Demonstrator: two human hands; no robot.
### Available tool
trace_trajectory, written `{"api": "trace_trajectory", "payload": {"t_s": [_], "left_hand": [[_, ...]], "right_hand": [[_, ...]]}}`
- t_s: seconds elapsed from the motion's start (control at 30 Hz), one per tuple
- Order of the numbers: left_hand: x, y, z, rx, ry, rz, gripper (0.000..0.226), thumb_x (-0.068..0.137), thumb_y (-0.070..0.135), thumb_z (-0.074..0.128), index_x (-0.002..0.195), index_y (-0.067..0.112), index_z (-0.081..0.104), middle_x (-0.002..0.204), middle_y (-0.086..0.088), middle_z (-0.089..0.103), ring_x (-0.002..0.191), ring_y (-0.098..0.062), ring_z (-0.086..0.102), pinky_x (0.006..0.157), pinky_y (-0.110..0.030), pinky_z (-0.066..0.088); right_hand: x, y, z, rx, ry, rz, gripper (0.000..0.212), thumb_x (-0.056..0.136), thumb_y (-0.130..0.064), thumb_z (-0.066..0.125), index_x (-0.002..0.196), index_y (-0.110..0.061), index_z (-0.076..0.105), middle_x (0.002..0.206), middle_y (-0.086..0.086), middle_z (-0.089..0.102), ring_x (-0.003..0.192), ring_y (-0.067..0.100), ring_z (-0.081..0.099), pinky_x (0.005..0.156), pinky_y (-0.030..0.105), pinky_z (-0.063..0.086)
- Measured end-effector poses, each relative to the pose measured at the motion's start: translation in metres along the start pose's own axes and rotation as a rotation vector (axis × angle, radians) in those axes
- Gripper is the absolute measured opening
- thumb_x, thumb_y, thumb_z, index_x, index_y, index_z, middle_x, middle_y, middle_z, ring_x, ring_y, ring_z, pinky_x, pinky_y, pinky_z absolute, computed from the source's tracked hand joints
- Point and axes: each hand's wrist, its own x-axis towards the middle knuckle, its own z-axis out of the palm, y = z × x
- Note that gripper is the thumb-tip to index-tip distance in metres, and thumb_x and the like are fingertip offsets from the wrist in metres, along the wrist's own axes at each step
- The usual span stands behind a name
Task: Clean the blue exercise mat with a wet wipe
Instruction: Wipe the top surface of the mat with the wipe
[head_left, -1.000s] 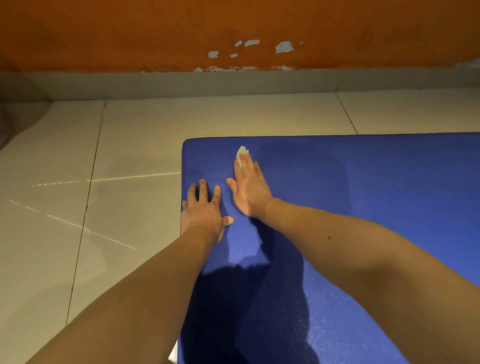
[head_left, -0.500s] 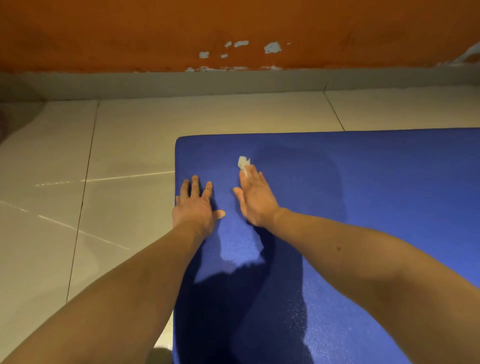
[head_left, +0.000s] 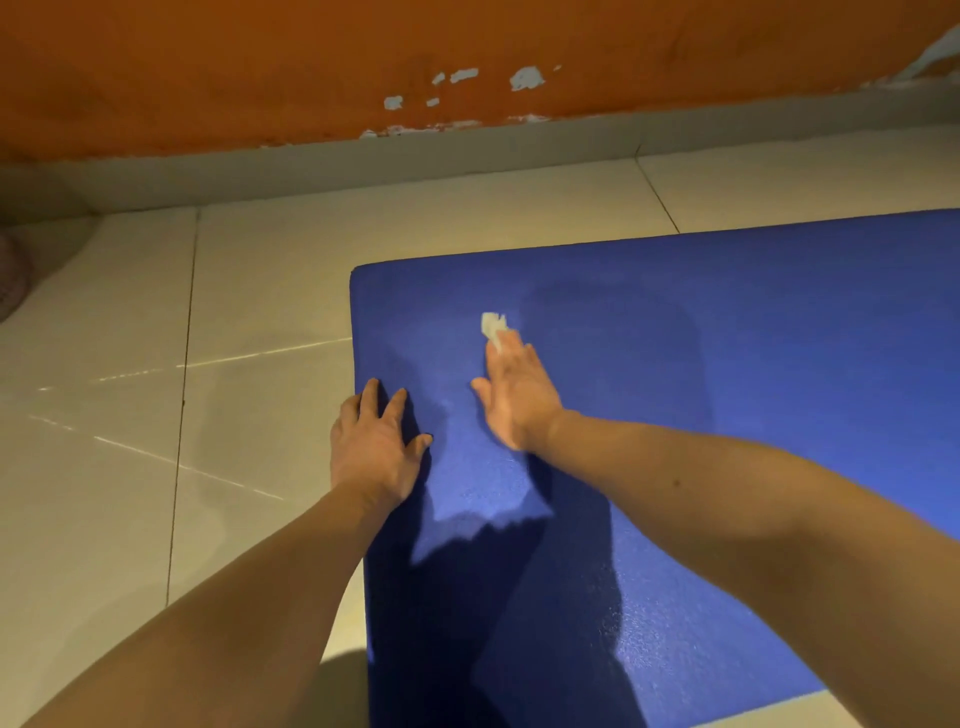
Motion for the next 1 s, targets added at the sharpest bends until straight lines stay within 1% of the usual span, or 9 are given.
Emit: {"api": "trace_trajectory", "payload": {"t_s": [0.17, 0.23, 0.3, 0.47, 0.53, 0.67, 0.77, 0.87, 1.0], "left_hand": [[-0.014, -0.006, 0.006, -0.055, 0.003, 0.007, 0.074, 0.094, 0.055, 0.055, 0.156, 0.025, 0.028, 0.165, -0.005, 0.014, 0.145, -0.031, 0.018, 0.114, -0.045, 0.031], [-0.021, -0.008, 0.007, -0.061, -0.001, 0.005, 0.076, 0.093, 0.056, 0.056, 0.156, 0.025, 0.028, 0.165, -0.004, 0.013, 0.145, -0.031, 0.018, 0.114, -0.044, 0.031], [-0.025, -0.008, 0.008, -0.046, -0.016, 0.004, 0.076, 0.093, 0.057, 0.054, 0.157, 0.026, 0.025, 0.166, -0.003, 0.011, 0.145, -0.03, 0.016, 0.114, -0.043, 0.029], [-0.037, -0.007, 0.008, -0.041, -0.026, 0.003, 0.079, 0.093, 0.057, 0.056, 0.157, 0.026, 0.024, 0.166, -0.003, 0.01, 0.147, -0.03, 0.014, 0.116, -0.044, 0.028], [-0.041, -0.009, 0.009, -0.052, -0.035, 0.004, 0.08, 0.092, 0.057, 0.057, 0.157, 0.027, 0.023, 0.166, -0.002, 0.008, 0.147, -0.029, 0.014, 0.115, -0.043, 0.028], [-0.05, -0.012, 0.014, -0.068, -0.039, 0.014, 0.079, 0.093, 0.057, 0.054, 0.158, 0.027, 0.021, 0.167, -0.001, 0.005, 0.146, -0.027, 0.014, 0.114, -0.042, 0.029], [-0.055, -0.013, 0.015, -0.084, -0.035, 0.01, 0.077, 0.094, 0.055, 0.054, 0.158, 0.026, 0.022, 0.167, -0.001, 0.006, 0.146, -0.028, 0.014, 0.114, -0.043, 0.029], [-0.06, -0.011, 0.014, -0.08, -0.046, 0.013, 0.077, 0.094, 0.052, 0.056, 0.157, 0.025, 0.023, 0.166, -0.002, 0.006, 0.145, -0.029, 0.013, 0.114, -0.043, 0.028], [-0.071, -0.01, 0.015, -0.087, -0.063, 0.022, 0.077, 0.093, 0.05, 0.059, 0.157, 0.025, 0.024, 0.166, -0.002, 0.007, 0.145, -0.03, 0.014, 0.115, -0.043, 0.028]], "right_hand": [[-0.046, -0.02, 0.02, -0.152, -0.096, -0.239, 0.069, 0.108, -0.034, 0.034, 0.161, -0.006, -0.002, 0.167, 0.0, -0.023, 0.155, 0.021, -0.016, 0.127, 0.04, -0.004], [-0.037, -0.004, 0.009, -0.215, -0.1, -0.278, 0.07, 0.108, -0.034, 0.036, 0.162, -0.015, -0.004, 0.169, -0.002, -0.014, 0.156, 0.022, -0.007, 0.127, 0.041, -0.001], [-0.021, 0.019, -0.009, -0.2, -0.062, -0.147, 0.073, 0.106, -0.032, 0.039, 0.161, -0.022, -0.006, 0.169, -0.001, 0.001, 0.156, 0.023, -0.001, 0.127, 0.044, 0.003], [-0.014, 0.02, -0.009, -0.219, -0.159, 0.116, 0.069, 0.109, -0.041, 0.021, 0.159, -0.001, -0.004, 0.167, 0.012, -0.019, 0.154, 0.03, -0.016, 0.126, 0.046, -0.001], [-0.032, -0.004, 0.01, -0.091, -0.097, 0.044, 0.069, 0.108, -0.039, 0.027, 0.159, -0.001, 0.002, 0.168, 0.009, -0.018, 0.155, 0.03, -0.013, 0.126, 0.049, 0.005], [-0.095, -0.033, 0.039, -0.202, -0.113, -0.184, 0.069, 0.108, -0.038, 0.024, 0.16, -0.003, -0.002, 0.166, 0.005, -0.025, 0.155, 0.027, -0.015, 0.127, 0.044, 0.0], [-0.092, -0.023, 0.028, -0.26, -0.099, -0.25, 0.068, 0.108, -0.038, 0.03, 0.161, -0.013, -0.006, 0.169, 0.002, -0.011, 0.156, 0.024, -0.008, 0.127, 0.042, 0.002], [-0.061, 0.005, 0.0, -0.176, -0.051, -0.039, 0.071, 0.107, -0.034, 0.039, 0.159, -0.028, -0.008, 0.168, 0.002, 0.006, 0.156, 0.022, -0.002, 0.127, 0.041, 0.001], [-0.052, 0.023, -0.014, -0.253, -0.147, 0.185, 0.069, 0.109, -0.041, 0.022, 0.158, -0.006, -0.012, 0.168, 0.009, -0.013, 0.155, 0.028, -0.013, 0.126, 0.044, -0.003]]}}
